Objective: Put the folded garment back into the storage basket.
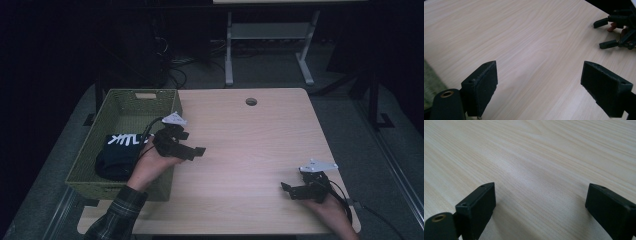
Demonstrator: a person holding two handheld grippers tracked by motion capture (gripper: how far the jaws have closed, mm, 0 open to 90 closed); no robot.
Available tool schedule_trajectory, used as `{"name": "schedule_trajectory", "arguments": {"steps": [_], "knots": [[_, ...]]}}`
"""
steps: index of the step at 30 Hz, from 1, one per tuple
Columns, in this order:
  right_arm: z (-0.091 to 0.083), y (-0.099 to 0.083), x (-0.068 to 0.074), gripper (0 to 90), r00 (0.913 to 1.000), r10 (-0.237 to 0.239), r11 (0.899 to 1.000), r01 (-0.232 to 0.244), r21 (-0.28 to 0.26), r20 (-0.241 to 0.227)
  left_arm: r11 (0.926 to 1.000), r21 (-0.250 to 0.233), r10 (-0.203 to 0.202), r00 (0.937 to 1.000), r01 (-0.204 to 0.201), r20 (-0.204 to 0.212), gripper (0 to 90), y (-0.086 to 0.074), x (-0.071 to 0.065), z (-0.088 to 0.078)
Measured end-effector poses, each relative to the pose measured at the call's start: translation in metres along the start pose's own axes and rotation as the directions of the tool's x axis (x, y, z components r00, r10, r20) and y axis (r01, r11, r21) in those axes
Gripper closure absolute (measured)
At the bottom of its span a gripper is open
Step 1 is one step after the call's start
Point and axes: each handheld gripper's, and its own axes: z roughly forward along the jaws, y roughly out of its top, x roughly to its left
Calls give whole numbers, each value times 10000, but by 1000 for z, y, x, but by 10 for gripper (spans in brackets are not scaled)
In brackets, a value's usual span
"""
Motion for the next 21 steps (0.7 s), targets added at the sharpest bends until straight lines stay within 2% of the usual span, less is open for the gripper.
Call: {"name": "schedule_trajectory", "arguments": {"steps": [5,8,11,15,16,18,21], "knots": [[0,0,0,92,10000,-3,10000,3,16,-4,9998,-114,175,9998,-174,54,137,1,-13,11],[0,0,0,91,10000,7,10000,-7,2,-3,9989,-187,436,9990,-437,-46,137,0,-24,24],[0,0,0,92,10000,22,10000,-22,5,3,9989,-213,423,9991,-423,14,137,-1,-30,30],[0,0,0,92,10000,21,10000,-21,3,4,9982,-240,544,9985,-543,41,137,-6,-38,43],[0,0,0,92,10000,18,10000,-18,4,5,9973,-184,711,9974,-713,-114,137,-9,-42,49],[0,0,0,92,10000,23,10000,-23,6,6,9968,-147,781,9966,-785,-263,137,-12,-46,55],[0,0,0,92,10000,22,10000,-22,7,5,9964,-68,842,9963,-844,-179,137,-19,-50,62]]}}
